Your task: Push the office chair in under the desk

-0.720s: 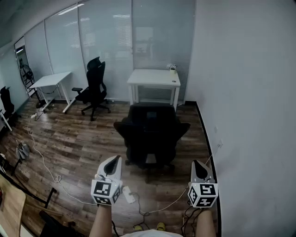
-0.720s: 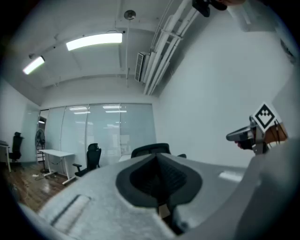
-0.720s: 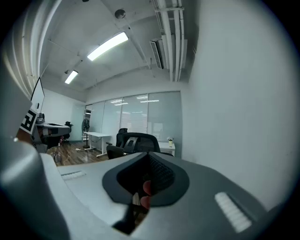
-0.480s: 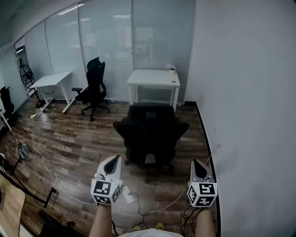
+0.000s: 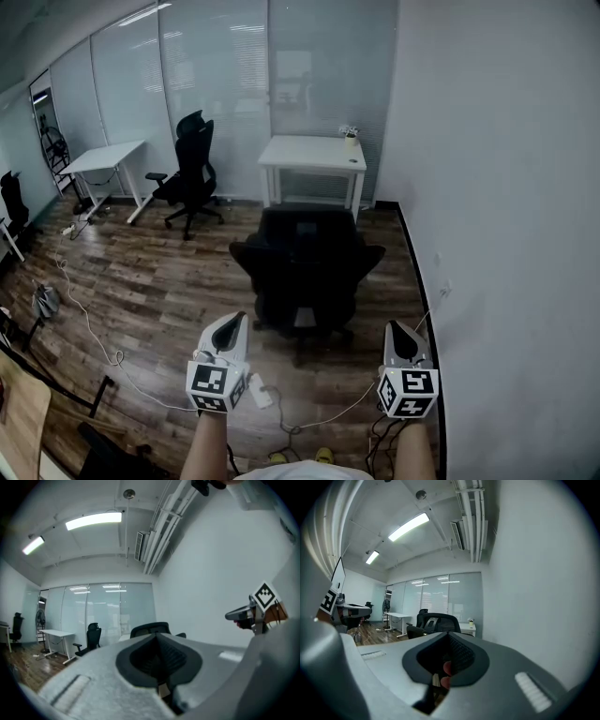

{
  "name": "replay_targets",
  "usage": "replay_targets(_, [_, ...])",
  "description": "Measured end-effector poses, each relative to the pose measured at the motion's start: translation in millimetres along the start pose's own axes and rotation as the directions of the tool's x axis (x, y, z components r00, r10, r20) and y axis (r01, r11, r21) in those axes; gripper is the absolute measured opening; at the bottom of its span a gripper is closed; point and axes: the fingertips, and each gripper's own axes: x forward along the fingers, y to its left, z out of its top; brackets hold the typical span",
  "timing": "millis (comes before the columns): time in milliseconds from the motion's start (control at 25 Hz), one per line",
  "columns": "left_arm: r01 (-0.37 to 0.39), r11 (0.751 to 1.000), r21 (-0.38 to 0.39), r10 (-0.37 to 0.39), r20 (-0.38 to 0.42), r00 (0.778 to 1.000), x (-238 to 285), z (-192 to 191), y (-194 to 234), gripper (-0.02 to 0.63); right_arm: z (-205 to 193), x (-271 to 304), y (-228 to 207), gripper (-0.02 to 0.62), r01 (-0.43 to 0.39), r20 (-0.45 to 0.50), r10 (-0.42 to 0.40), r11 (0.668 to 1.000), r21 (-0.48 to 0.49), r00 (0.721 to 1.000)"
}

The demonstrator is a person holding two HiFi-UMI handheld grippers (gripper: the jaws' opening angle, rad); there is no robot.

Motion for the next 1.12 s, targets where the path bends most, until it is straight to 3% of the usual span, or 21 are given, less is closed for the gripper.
replay_targets(440, [0.004, 1.000, 0.006, -0.004, -0.008, 1.000, -1, -2, -2, 0.000, -1, 2, 8, 0.012, -0.037, 0.006, 0.037, 0.999, -0.019, 0.999])
replay_targets(760, [0.004, 1.000, 0.004, -0.004, -0.012, 1.000, -2, -3, -3, 0.091, -4, 1, 14, 0.069, -0.070, 0.000, 0.070, 0.997, -0.027, 0.998])
replay_targets(880, [0.010, 1.000, 0.003, -0.010, -0.019, 1.000, 0, -6, -5, 0.106, -8, 2, 14, 0.113, -0.091, -0.011, 0.091, 0.996, -0.017, 0.996])
replay_targets(1120, [0.013, 1.000, -0.004, -0.013, -0.033, 0.999, 2, -8, -12, 0.124, -11, 2, 11, 0.126, -0.108, -0.024, 0.108, 0.994, -0.016, 0.994])
